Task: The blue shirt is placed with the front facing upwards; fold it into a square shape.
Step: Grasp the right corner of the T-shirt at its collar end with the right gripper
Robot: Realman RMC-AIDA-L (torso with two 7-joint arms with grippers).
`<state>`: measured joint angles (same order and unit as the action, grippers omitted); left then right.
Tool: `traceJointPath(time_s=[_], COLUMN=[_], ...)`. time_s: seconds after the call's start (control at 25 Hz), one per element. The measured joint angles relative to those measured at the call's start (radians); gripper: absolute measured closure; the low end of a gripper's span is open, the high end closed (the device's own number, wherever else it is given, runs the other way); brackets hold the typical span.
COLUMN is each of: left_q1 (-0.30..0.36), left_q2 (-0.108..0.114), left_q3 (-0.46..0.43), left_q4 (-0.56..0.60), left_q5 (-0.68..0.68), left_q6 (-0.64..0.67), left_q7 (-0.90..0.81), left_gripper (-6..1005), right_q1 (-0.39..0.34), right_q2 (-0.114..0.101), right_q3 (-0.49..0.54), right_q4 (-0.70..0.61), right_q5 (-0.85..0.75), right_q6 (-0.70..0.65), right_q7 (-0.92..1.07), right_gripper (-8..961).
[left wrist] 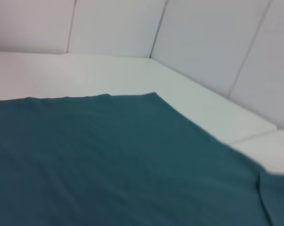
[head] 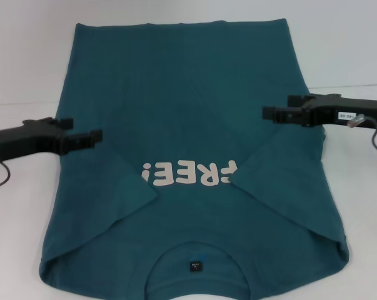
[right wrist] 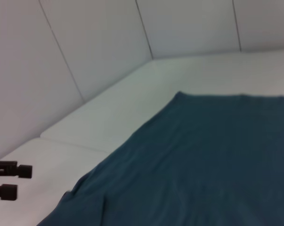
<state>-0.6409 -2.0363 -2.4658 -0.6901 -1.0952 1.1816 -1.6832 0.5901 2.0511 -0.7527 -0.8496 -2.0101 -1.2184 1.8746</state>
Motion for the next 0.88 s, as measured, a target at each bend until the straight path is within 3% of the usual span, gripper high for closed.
traceJointPath(time_s=[0.24, 0.48, 0.88], left_q1=[0.059, 0.072, 0.061], left_q2=[-0.031, -0.058, -0.062], left_q3=[-0.016, -0.055, -0.081], left_q4=[-0.011, -0.010, 0.001], left_q5=[-0.062, -0.125, -0.229], left_q6=[-0.016, -0.028, -0.045], left_q7=[0.131, 0.105, 0.041], left_gripper=[124, 123, 123], right_q1=[-0.009, -0.003, -0.015], right_q2=[-0.024, -0.045, -0.057], right_q3=[0.028, 0.086, 0.134], right_q4=[-0.194, -0.226, -0.237], right_q5=[-0.151, -0.339, -0.561], right_q6=[-0.185, -0.316, -0.455], right_q7=[0.312, 0.509, 0.667], right_gripper=[31, 33, 34])
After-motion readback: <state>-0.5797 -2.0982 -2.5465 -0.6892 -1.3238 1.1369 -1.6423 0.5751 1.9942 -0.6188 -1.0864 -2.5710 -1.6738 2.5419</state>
